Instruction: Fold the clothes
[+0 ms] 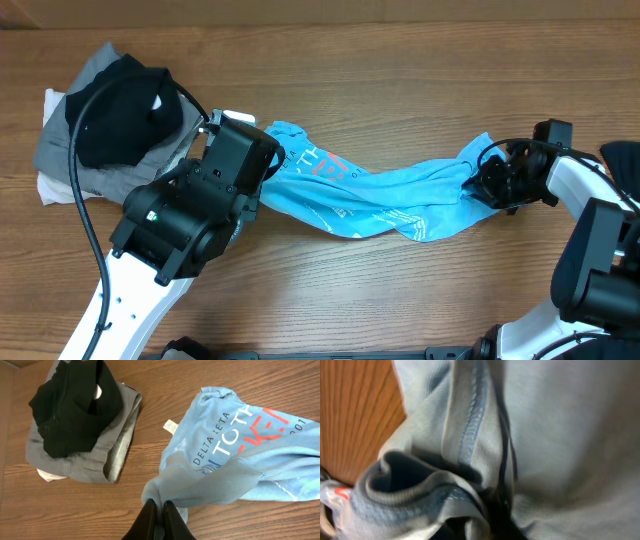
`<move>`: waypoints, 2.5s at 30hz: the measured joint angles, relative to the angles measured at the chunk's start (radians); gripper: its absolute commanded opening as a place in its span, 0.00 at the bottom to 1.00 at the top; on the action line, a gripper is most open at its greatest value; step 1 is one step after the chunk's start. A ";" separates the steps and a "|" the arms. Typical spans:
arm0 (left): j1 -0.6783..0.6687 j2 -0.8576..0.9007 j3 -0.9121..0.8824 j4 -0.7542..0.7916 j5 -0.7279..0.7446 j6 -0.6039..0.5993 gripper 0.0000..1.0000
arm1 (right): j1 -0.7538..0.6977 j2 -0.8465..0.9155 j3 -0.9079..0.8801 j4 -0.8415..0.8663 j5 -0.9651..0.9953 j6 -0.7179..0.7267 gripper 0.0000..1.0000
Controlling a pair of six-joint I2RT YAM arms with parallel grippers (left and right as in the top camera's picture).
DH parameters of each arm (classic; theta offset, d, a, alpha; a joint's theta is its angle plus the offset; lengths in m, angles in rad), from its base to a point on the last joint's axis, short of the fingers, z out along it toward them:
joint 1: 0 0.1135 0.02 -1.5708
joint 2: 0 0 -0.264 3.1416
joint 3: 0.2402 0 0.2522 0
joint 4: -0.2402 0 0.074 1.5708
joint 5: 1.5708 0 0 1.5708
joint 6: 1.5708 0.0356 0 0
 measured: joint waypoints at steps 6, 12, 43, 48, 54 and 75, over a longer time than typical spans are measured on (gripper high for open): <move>0.000 0.000 0.000 0.000 0.000 0.002 0.06 | -0.023 0.000 0.025 -0.116 0.001 0.003 0.04; 0.000 0.000 0.000 0.001 -0.002 0.023 0.04 | -0.061 -0.066 0.132 -0.266 0.001 -0.005 0.05; 0.000 -0.003 0.043 0.001 -0.035 0.027 0.04 | -0.011 -0.327 0.320 -0.440 0.055 -0.043 0.48; 0.000 -0.003 0.043 0.001 -0.031 0.027 0.04 | 0.080 -0.247 0.219 -0.283 0.057 -0.038 0.48; 0.000 -0.003 0.043 0.001 -0.030 0.027 0.04 | 0.209 -0.111 0.185 -0.182 0.096 -0.042 0.51; 0.000 -0.003 0.043 0.008 -0.007 0.027 0.04 | 0.259 0.009 0.181 -0.307 0.273 0.002 0.04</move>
